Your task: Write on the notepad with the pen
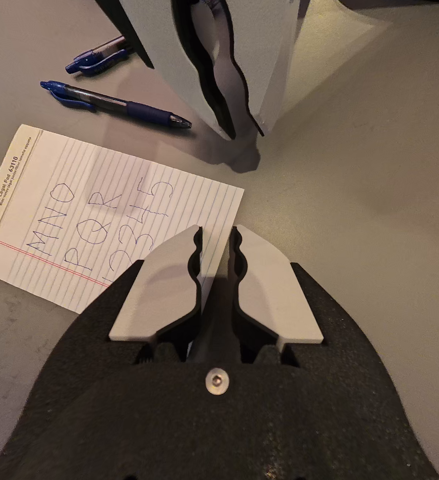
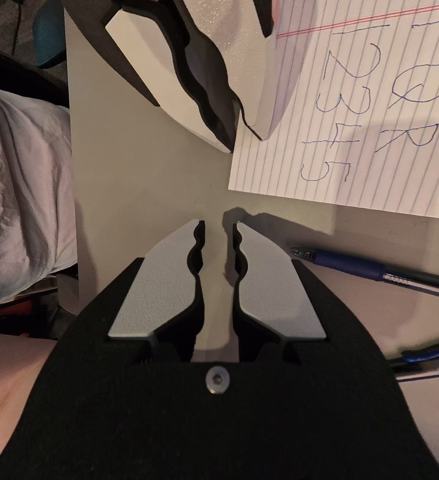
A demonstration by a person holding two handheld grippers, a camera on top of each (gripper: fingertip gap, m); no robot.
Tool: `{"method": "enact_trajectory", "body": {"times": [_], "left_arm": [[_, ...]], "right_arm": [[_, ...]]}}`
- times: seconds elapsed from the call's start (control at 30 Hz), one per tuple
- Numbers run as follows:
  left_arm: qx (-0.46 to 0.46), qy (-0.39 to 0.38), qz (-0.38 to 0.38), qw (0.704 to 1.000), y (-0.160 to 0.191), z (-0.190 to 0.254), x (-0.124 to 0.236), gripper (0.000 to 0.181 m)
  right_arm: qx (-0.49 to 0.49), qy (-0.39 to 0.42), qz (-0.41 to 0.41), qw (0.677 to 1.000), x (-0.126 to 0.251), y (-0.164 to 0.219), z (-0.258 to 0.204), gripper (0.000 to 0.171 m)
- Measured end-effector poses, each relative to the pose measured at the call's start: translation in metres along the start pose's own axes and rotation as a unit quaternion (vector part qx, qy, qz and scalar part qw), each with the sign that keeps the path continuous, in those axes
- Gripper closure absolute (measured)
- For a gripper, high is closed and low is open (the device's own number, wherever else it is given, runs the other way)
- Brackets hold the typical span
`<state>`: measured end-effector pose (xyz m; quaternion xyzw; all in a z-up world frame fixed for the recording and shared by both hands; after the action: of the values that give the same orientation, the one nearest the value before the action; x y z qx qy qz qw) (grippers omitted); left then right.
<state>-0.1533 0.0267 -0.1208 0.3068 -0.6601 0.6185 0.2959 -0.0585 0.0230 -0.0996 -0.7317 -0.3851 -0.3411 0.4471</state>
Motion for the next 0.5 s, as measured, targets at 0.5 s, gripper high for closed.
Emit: {"method": "enact_trajectory", "body": {"times": [0.5], "left_arm": [[0.029,0.017,0.018,0.999,0.0005,-0.0019,0.0008,0.161]], "right_arm": [[-0.003,-0.003,-0.005,1.000,-0.0017,0.0013,0.0003,0.152]]}}
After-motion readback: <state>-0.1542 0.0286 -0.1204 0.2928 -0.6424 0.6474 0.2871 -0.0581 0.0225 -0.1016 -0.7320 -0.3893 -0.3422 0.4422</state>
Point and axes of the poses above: each gripper's, where its closed fingertips meet, x back along the fingers, y out of its underside, z = x × y across the jaws, the point moved 4 cm from there along x, back along the fingers, and after that the axes turned 4 degrees about y, right-handed, at the moved point
